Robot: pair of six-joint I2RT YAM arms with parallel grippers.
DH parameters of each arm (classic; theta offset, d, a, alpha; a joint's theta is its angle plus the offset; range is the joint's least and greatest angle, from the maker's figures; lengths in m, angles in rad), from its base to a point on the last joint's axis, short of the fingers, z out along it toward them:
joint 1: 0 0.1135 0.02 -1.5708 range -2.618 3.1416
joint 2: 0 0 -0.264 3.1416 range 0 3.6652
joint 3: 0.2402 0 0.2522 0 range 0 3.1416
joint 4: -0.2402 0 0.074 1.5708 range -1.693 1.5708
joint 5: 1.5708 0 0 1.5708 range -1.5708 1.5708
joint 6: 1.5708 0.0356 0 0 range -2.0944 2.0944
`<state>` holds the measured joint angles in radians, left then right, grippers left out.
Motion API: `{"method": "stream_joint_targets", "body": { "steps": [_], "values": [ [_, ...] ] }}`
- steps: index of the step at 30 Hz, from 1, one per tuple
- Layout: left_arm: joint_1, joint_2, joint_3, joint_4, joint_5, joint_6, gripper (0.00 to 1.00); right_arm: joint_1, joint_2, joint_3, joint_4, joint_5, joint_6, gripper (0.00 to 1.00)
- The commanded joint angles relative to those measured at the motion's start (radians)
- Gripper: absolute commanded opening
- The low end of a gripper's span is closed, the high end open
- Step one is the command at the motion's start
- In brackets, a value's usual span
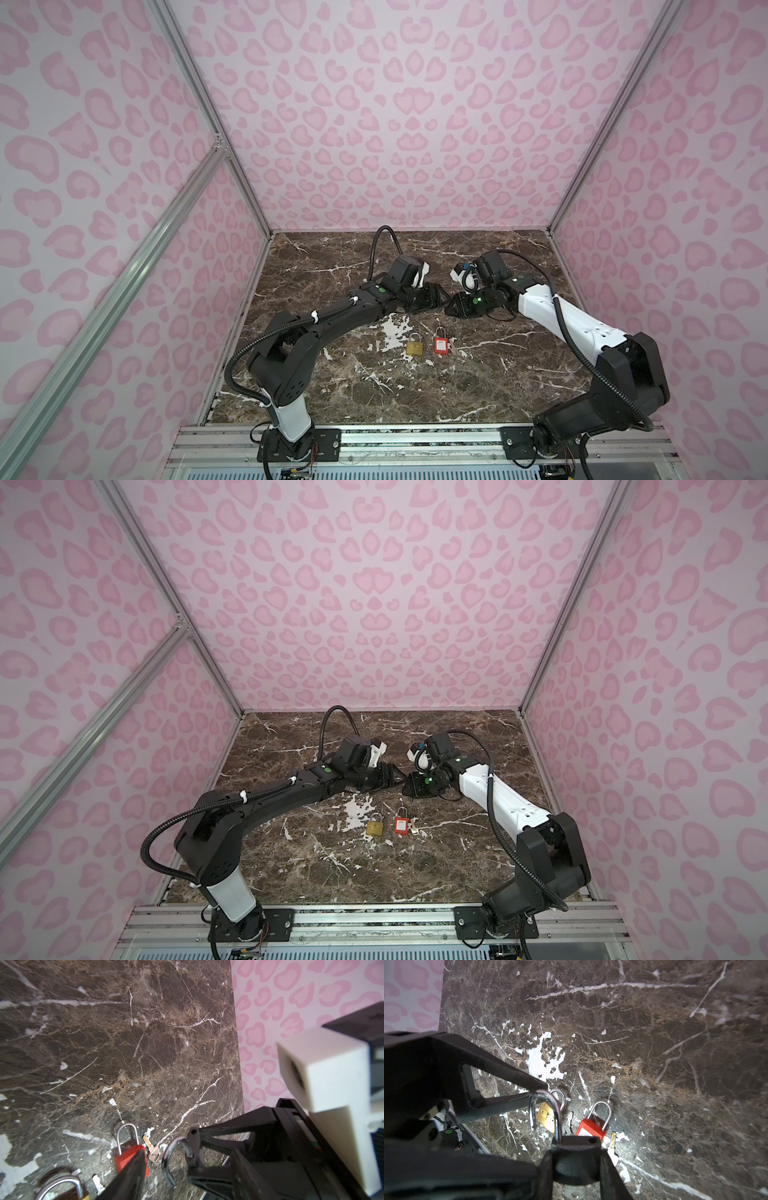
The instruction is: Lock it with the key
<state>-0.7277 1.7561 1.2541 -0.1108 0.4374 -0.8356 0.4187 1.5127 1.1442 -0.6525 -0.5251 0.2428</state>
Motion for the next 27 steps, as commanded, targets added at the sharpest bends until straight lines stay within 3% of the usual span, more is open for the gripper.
{"method": "stream_joint_targets", "body": {
  "steps": [1,7,16,27],
  "values": [
    [-0.001,-0.016,-0.001,0.006,0.005,0.012,0.64,0.008,-0.019,-0.006,0.018,-0.038,-0.016,0.27],
    [-0.001,-0.009,0.001,0.016,0.016,0.009,0.53,0.023,-0.036,-0.007,0.035,-0.068,-0.031,0.27],
    [0.000,-0.014,0.000,0.007,0.018,0.011,0.28,0.035,-0.020,0.012,0.030,-0.061,-0.054,0.28],
    [-0.001,-0.028,-0.002,0.009,0.012,0.010,0.08,0.039,-0.001,0.026,0.053,-0.070,-0.059,0.29]
  ]
}}
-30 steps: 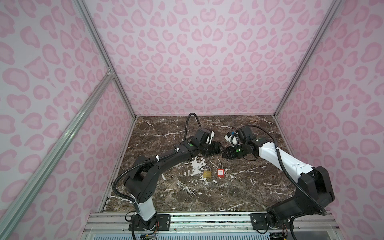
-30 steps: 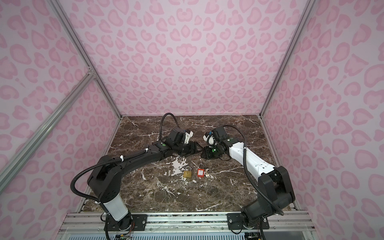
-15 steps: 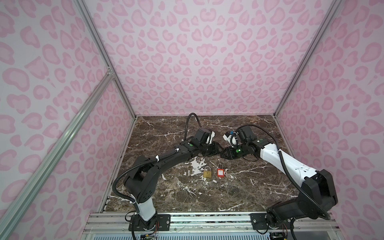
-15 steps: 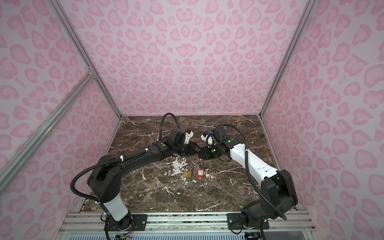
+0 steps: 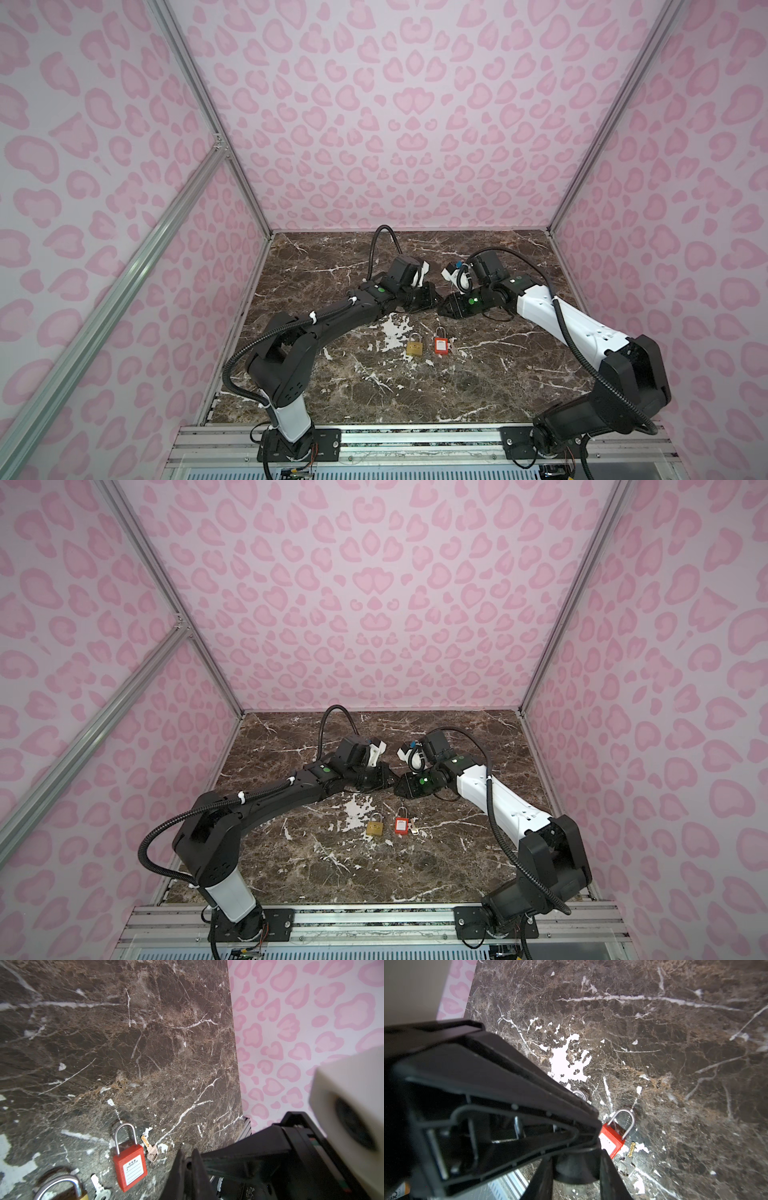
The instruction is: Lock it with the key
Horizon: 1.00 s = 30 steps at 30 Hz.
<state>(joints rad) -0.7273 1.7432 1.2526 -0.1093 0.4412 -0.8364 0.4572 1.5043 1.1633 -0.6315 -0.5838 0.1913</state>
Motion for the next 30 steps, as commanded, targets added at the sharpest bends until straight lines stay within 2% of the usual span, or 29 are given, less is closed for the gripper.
{"method": "stream_joint_targets", "body": {
  "steps": [1,11,15,19,24,27,30],
  "values": [
    [-0.001,-0.018,-0.001,0.010,0.007,0.012,0.06,0.001,0.008,0.008,0.032,-0.011,-0.009,0.30],
    [0.006,-0.060,-0.008,0.040,-0.013,-0.006,0.04,-0.008,-0.038,0.003,0.012,0.016,-0.039,0.55],
    [0.026,-0.105,-0.043,0.132,-0.015,-0.068,0.04,-0.053,-0.096,-0.027,0.068,-0.050,-0.026,0.56],
    [0.045,-0.138,-0.045,0.173,-0.032,-0.101,0.04,-0.137,-0.202,-0.116,0.268,-0.197,0.087,0.56],
    [0.053,-0.144,-0.009,0.162,-0.025,-0.103,0.04,-0.144,-0.320,-0.223,0.438,-0.177,0.083,0.53],
    [0.052,-0.134,0.007,0.158,-0.013,-0.105,0.04,-0.132,-0.360,-0.276,0.480,-0.147,0.047,0.50],
    [0.052,-0.132,0.007,0.170,-0.009,-0.115,0.04,-0.069,-0.398,-0.309,0.486,-0.042,-0.052,0.49]
  ]
}}
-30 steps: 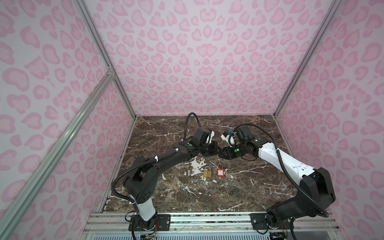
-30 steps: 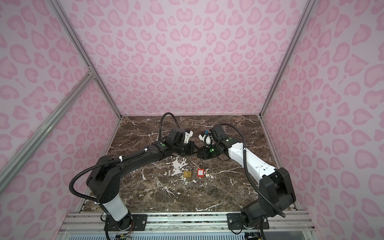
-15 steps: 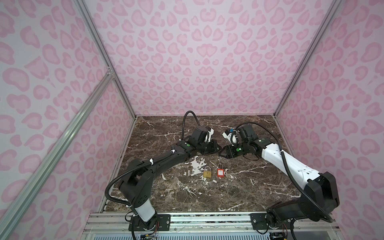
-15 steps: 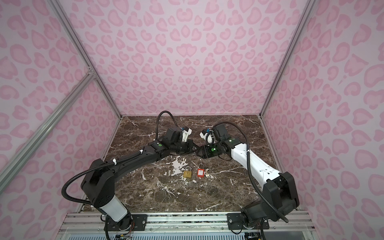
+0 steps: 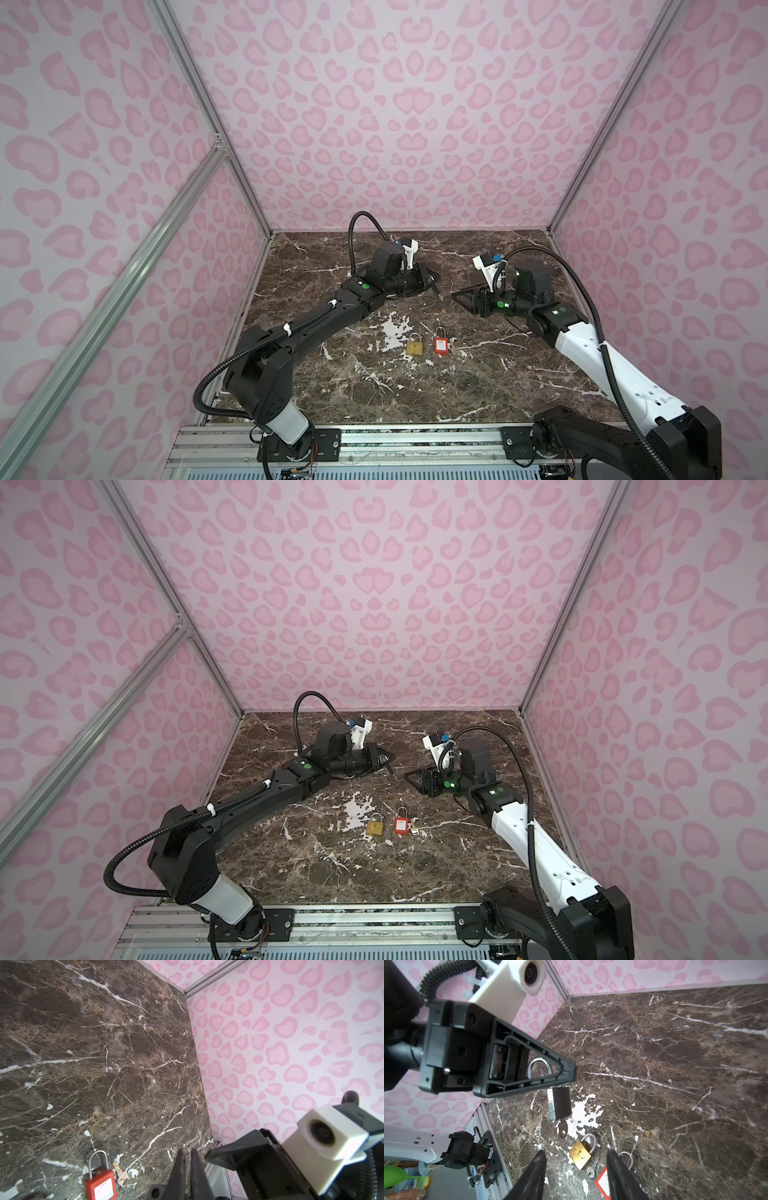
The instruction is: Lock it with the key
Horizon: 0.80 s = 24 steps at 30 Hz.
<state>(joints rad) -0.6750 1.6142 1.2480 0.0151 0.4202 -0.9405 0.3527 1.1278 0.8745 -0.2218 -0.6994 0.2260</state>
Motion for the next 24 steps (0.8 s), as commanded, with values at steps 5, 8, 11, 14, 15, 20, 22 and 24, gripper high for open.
{"method": "stream_joint_targets", "body": {
  "steps": [5,8,11,14,15,20,22,24],
  "values": [
    [0.001,-0.005,0.018,0.044,0.018,-0.011,0.04,0.096,-0.049,-0.075,0.168,0.180,-0.151,0.49],
    [0.000,-0.008,0.019,0.040,0.020,-0.009,0.04,0.108,-0.044,-0.091,0.226,0.204,-0.152,0.49],
    [0.001,-0.007,0.022,0.040,0.023,-0.011,0.04,0.113,-0.014,-0.077,0.243,0.200,-0.154,0.47],
    [0.000,-0.005,0.023,0.043,0.025,-0.011,0.04,0.121,0.024,-0.046,0.239,0.180,-0.152,0.46],
    [0.002,-0.005,0.022,0.044,0.026,-0.012,0.04,0.122,0.034,-0.039,0.237,0.178,-0.152,0.46],
    [0.001,-0.005,0.022,0.046,0.029,-0.014,0.04,0.134,0.092,-0.011,0.236,0.172,-0.152,0.44],
    [0.001,-0.007,0.022,0.045,0.031,-0.015,0.04,0.135,0.114,0.004,0.227,0.163,-0.149,0.43],
    [0.001,-0.008,0.022,0.046,0.031,-0.014,0.04,0.138,0.136,0.022,0.212,0.154,-0.149,0.40]
  ]
}}
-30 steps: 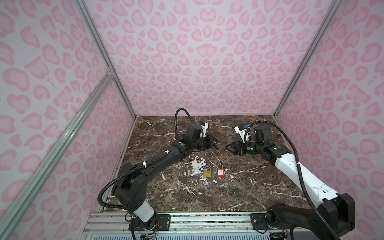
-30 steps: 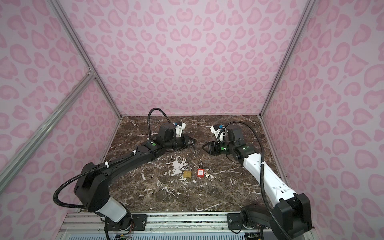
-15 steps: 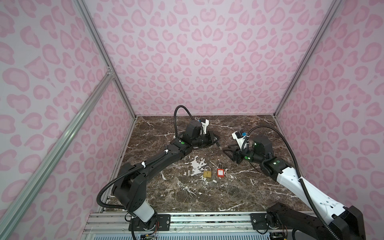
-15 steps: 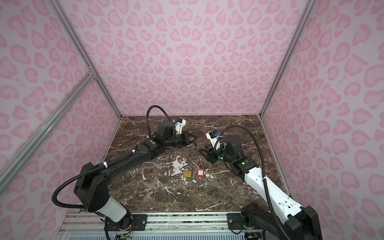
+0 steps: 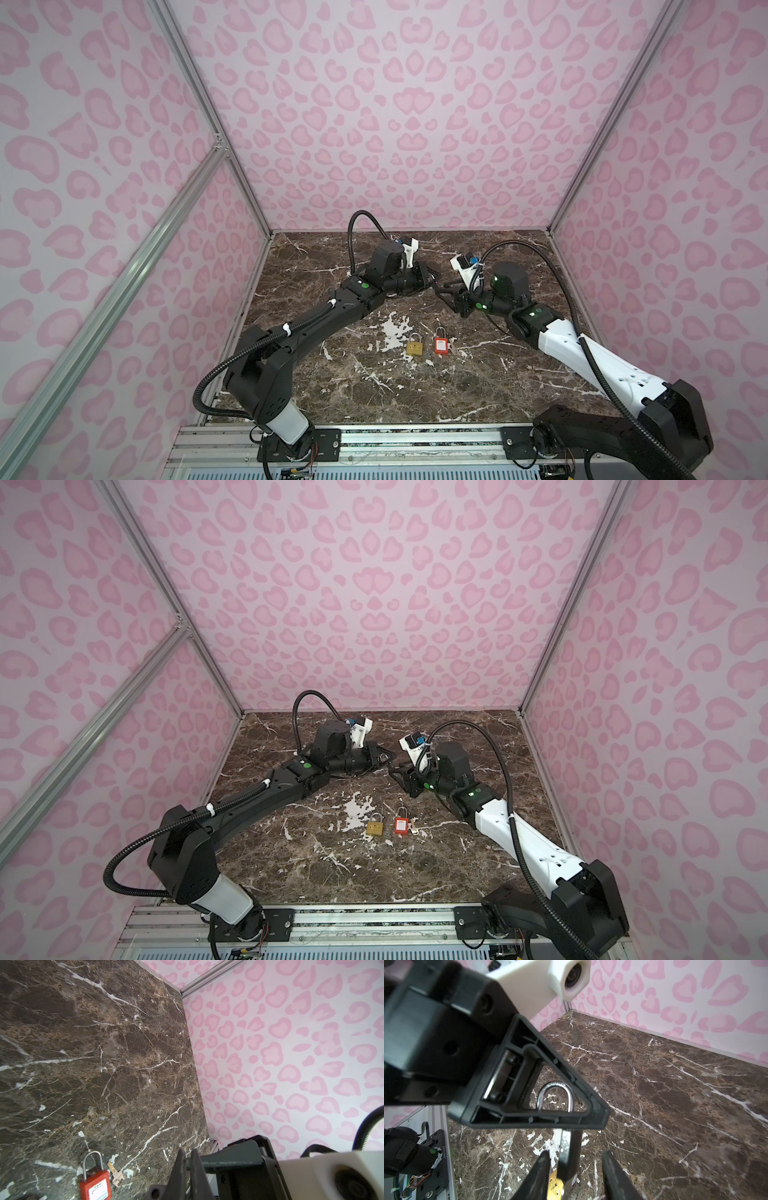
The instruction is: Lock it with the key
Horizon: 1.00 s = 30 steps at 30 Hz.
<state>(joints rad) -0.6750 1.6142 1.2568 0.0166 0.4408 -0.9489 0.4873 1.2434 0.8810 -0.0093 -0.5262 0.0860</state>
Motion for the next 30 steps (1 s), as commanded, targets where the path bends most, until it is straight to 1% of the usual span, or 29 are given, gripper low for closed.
{"method": "stream_joint_targets", "body": {
  "steps": [1,5,10,12,14,15,17,22,23,26,30],
  "values": [
    [0.000,-0.008,0.014,0.045,0.011,-0.007,0.04,0.004,0.028,0.023,-0.004,-0.024,-0.009,0.38],
    [0.001,-0.009,0.007,0.047,0.012,-0.011,0.04,0.009,0.040,0.028,0.007,-0.032,-0.003,0.31],
    [0.001,-0.011,0.004,0.054,0.011,-0.015,0.04,0.011,0.050,0.040,-0.004,-0.024,-0.001,0.25],
    [0.000,-0.011,0.003,0.054,0.011,-0.015,0.04,0.011,0.058,0.048,-0.022,-0.015,0.000,0.20],
    [0.000,-0.015,0.002,0.055,0.010,-0.013,0.04,0.012,0.066,0.064,-0.049,-0.019,0.001,0.10],
    [0.001,-0.015,0.000,0.056,0.009,-0.015,0.06,0.012,0.068,0.070,-0.058,-0.029,0.001,0.06],
    [0.001,-0.018,-0.003,0.054,0.006,-0.014,0.16,0.012,0.074,0.087,-0.081,-0.053,0.000,0.00],
    [0.002,-0.031,-0.008,0.044,-0.006,-0.002,0.35,0.012,0.080,0.138,-0.179,-0.075,-0.043,0.00],
    [0.002,-0.034,-0.011,0.040,-0.010,0.000,0.40,0.011,0.079,0.144,-0.194,-0.077,-0.053,0.00],
    [0.009,-0.049,-0.025,0.039,-0.015,0.005,0.46,0.010,0.069,0.145,-0.215,-0.084,-0.073,0.00],
    [0.021,-0.077,-0.047,0.036,-0.023,0.016,0.48,-0.005,0.051,0.138,-0.231,-0.101,-0.072,0.00]
  ]
}}
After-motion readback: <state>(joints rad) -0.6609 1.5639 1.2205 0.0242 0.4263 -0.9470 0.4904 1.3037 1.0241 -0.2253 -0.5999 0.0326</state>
